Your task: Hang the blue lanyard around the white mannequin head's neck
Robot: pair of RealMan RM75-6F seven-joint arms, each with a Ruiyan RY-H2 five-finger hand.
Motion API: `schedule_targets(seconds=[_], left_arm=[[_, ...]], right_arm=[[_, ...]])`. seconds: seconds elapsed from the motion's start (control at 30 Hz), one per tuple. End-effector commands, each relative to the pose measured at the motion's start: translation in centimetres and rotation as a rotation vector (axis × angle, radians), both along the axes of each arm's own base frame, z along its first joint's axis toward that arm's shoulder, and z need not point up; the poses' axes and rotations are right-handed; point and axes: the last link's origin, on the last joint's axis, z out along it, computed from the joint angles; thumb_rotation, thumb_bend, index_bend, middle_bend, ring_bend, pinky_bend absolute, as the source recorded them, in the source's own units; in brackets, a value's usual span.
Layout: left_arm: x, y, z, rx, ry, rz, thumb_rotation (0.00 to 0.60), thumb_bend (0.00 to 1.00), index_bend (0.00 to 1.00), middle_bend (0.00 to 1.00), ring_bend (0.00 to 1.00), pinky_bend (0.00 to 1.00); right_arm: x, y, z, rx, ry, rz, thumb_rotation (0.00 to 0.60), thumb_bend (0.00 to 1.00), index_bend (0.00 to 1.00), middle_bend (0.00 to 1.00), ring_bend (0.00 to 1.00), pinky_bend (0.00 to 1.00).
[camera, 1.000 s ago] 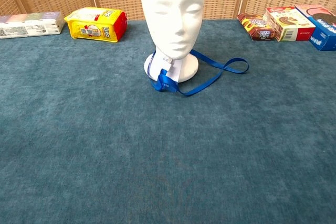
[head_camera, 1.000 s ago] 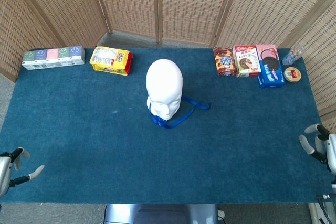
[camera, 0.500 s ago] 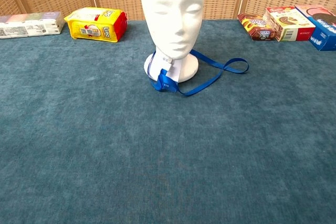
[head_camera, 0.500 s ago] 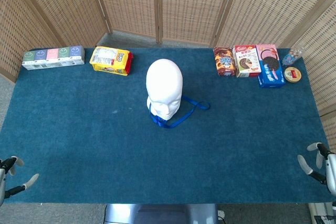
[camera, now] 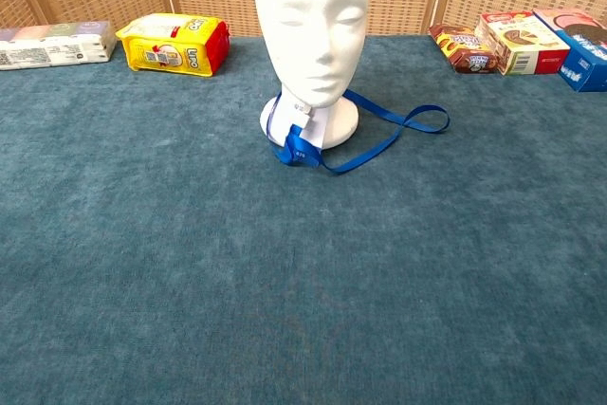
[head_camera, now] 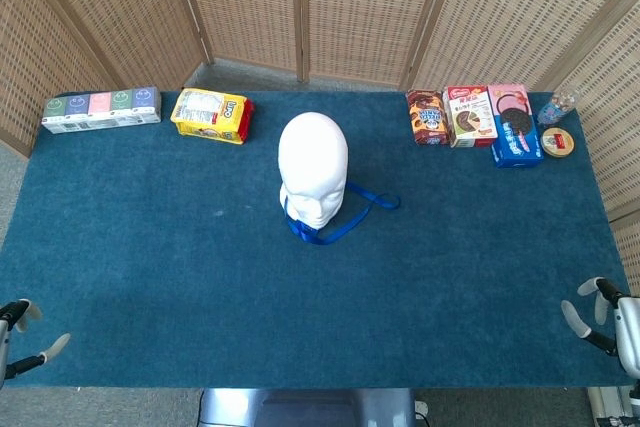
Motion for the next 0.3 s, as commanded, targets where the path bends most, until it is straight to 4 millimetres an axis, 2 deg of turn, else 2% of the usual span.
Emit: schedule_targets(seconds=[0.03, 0.3], left_arm=[[-0.03, 0.0, 0.21, -0.006, -0.002, 0.019, 0.341, 0.09, 0.5, 0.61, 0.53, 0.49], [-0.01, 0.24, 0.38, -0.009, -0.006, 0.024, 0.343, 0.09, 0.5, 0.6, 0.53, 0.49]], right_arm=[[0.01, -0.05, -0.16, 0.003, -0.012, 0.001, 0.004, 0.33, 0.49, 0.71, 0.8, 0.82], [0.24, -0.29, -0.36, 0.013, -0.022, 0.006, 0.008, 0.33, 0.5, 0.71, 0.8, 0.83]])
